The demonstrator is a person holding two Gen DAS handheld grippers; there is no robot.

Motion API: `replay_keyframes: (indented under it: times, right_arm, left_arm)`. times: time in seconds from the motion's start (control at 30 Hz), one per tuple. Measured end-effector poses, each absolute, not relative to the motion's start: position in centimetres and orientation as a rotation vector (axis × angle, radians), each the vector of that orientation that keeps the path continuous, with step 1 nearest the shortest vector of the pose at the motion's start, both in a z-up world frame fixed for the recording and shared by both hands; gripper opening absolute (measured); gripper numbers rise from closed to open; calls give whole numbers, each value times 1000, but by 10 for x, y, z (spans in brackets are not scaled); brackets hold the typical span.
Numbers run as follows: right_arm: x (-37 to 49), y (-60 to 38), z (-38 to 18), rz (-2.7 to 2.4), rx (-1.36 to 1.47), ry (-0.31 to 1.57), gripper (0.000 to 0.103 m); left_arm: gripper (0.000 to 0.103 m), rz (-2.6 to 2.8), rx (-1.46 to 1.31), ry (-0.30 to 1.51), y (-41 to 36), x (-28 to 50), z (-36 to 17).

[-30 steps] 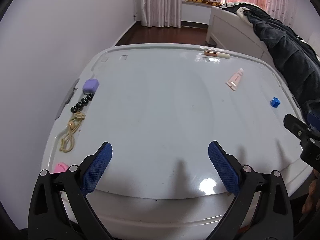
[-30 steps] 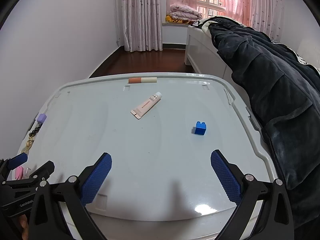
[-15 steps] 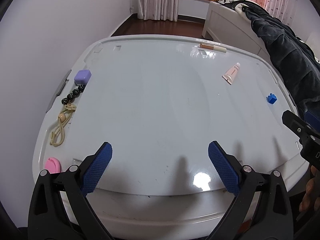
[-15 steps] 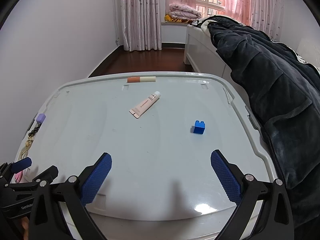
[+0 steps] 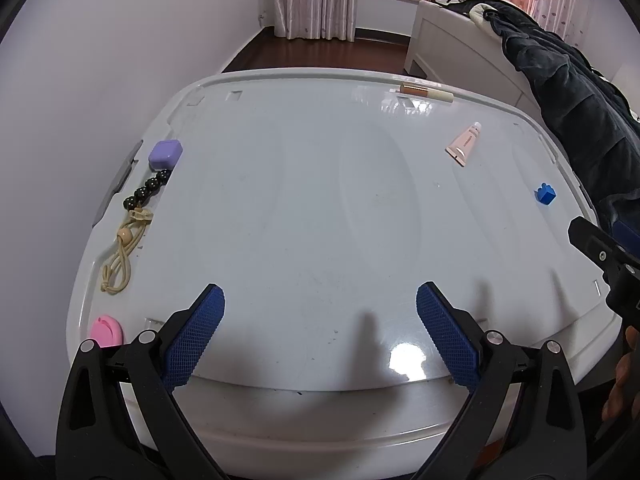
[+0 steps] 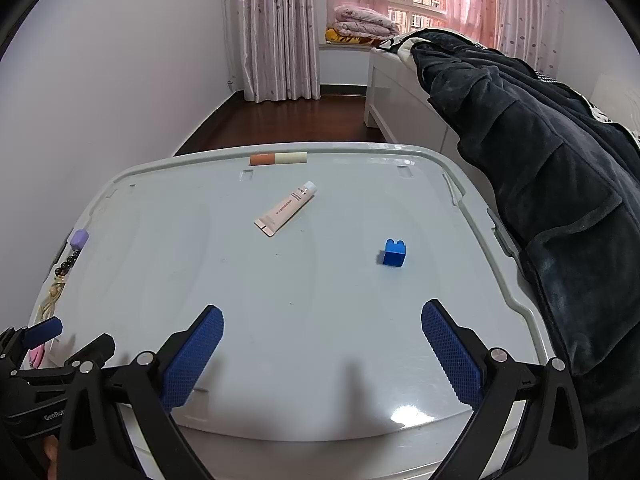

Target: Collect trash

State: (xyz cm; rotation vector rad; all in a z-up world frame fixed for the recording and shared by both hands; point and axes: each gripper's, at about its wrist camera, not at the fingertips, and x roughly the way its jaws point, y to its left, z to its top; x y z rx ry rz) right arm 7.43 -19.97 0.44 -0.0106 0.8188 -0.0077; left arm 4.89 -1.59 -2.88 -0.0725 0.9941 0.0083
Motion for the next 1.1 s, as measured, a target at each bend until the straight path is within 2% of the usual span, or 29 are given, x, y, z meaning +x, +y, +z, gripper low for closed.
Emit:
replay_keyframes:
  times: [1.1]
  right_arm:
    - [75, -201, 4, -17, -7, 822, 98]
  left_arm:
    - [94, 18, -64, 989, -16, 49, -29]
